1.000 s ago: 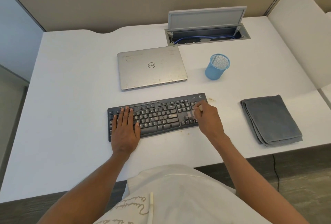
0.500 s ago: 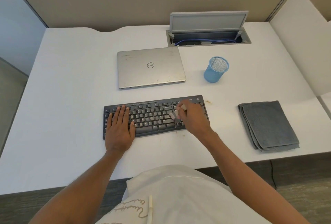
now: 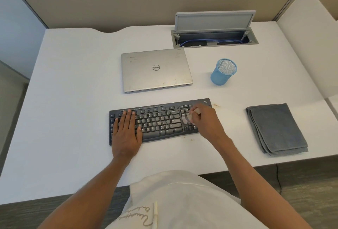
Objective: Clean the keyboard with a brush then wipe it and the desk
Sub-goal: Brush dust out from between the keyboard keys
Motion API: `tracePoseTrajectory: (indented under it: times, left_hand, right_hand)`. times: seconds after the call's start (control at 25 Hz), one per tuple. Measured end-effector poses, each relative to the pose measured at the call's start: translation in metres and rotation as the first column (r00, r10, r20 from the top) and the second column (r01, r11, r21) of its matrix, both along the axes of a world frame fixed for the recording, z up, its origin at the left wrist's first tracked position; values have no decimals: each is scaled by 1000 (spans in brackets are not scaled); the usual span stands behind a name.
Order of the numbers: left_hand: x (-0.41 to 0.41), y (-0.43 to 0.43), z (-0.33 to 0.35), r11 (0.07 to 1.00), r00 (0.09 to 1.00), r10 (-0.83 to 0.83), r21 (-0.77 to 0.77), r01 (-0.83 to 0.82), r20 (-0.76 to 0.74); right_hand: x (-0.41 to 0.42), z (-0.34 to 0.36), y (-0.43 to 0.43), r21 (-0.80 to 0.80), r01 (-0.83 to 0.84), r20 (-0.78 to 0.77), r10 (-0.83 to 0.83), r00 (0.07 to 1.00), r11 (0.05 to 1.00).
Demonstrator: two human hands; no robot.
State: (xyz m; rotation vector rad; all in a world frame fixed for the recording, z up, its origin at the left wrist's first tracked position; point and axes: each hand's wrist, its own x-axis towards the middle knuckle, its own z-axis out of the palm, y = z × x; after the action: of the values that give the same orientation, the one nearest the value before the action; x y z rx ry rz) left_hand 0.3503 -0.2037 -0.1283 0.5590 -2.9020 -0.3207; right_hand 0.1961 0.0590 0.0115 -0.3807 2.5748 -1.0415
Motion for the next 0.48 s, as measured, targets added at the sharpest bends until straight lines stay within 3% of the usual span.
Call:
tracePoseTrajectory:
  times: [0.24, 0.36, 0.48]
  left_hand:
    - [0, -1, 3, 1000, 1000, -8, 8, 7, 25]
    - [0, -2, 4, 1000, 1000, -12, 16, 11, 24]
    - [0, -2, 3, 1000, 999, -21, 13, 20, 39]
  right_hand:
    - [-13, 2, 6, 190, 104, -76, -92, 993, 976]
    - [-12, 8, 2, 62, 169, -44, -166, 985, 984]
    - [-8, 8, -4, 47, 134, 31, -136, 990, 990]
